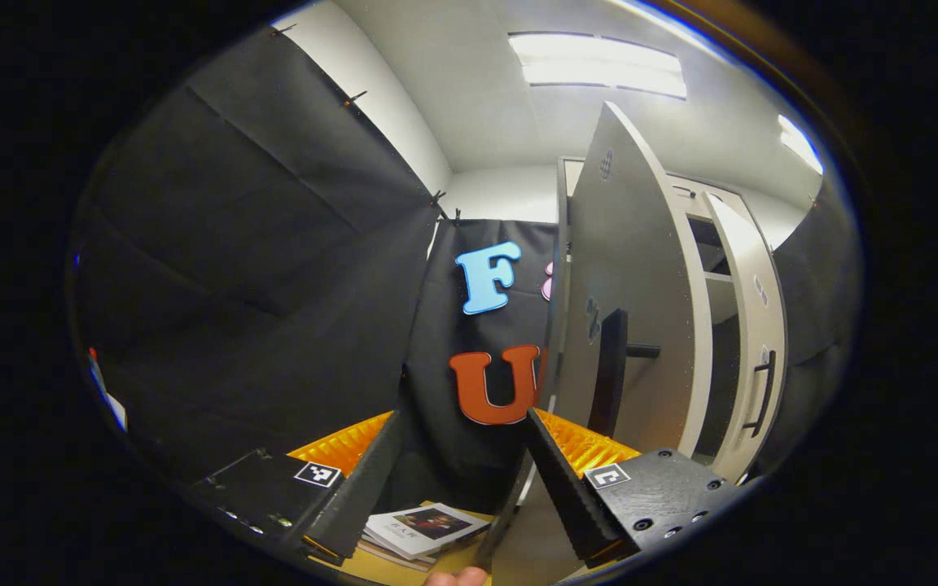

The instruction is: Grasp the bottle in the cabinet with the left hand and place it on the coaster, then close the right door with the right hand and the left door with the left hand.

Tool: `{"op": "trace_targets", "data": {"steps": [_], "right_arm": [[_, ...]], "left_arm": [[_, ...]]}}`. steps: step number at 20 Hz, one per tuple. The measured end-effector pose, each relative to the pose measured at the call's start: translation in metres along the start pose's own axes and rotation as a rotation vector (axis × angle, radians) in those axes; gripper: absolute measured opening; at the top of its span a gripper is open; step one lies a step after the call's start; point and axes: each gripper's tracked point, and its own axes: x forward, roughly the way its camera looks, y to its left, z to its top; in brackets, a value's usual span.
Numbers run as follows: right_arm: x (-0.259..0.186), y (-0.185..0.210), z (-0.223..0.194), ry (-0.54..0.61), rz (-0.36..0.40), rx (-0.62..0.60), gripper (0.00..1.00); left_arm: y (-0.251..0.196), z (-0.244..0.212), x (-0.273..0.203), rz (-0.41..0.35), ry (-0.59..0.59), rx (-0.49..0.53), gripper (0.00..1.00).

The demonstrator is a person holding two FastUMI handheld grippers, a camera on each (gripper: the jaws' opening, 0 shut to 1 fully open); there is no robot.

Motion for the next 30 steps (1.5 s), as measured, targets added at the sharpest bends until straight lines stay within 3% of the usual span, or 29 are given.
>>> {"op": "trace_targets", "data": {"steps": [5, 6, 8, 14, 15, 16, 19, 23, 25, 26, 29, 30], "right_arm": [[-0.003, -0.008, 0.006, -0.015, -0.037, -0.020, 0.97], [-0.003, -0.011, 0.005, -0.013, -0.047, -0.018, 0.96], [-0.006, -0.017, 0.004, -0.011, -0.070, -0.003, 0.96], [-0.014, -0.037, 0.008, -0.030, -0.142, 0.004, 0.96], [-0.013, -0.039, 0.011, -0.037, -0.147, 0.012, 0.96], [-0.010, -0.039, 0.012, -0.038, -0.147, 0.021, 0.96], [0.000, -0.033, 0.014, -0.042, -0.132, 0.025, 0.94], [0.011, -0.014, 0.006, -0.026, -0.088, 0.039, 0.97], [0.016, 0.001, -0.005, 0.005, -0.050, 0.046, 0.96], [0.018, 0.006, -0.012, 0.026, -0.036, 0.042, 0.96], [0.023, 0.017, -0.024, 0.064, -0.006, 0.032, 0.95], [0.024, 0.021, -0.029, 0.075, 0.003, 0.030, 0.97]], "left_arm": [[-0.073, -0.015, 0.005, -0.123, 0.034, -0.044, 0.93], [-0.087, -0.019, 0.008, -0.143, 0.036, -0.051, 0.99], [-0.107, -0.023, 0.016, -0.175, 0.036, -0.066, 0.99], [-0.097, -0.030, 0.020, -0.148, 0.053, -0.036, 0.99], [-0.090, -0.029, 0.017, -0.139, 0.055, -0.018, 0.95], [-0.087, -0.029, 0.012, -0.139, 0.063, 0.005, 0.99], [-0.084, -0.028, -0.006, -0.160, 0.081, 0.042, 0.95], [-0.090, -0.041, -0.044, -0.204, 0.136, 0.038, 0.99], [-0.090, -0.052, -0.066, -0.206, 0.154, 0.051, 0.90], [-0.093, -0.056, -0.077, -0.208, 0.148, 0.052, 0.99], [-0.101, -0.080, -0.128, -0.225, 0.156, 0.038, 0.99], [-0.105, -0.090, -0.140, -0.232, 0.169, 0.038, 0.95]]}}
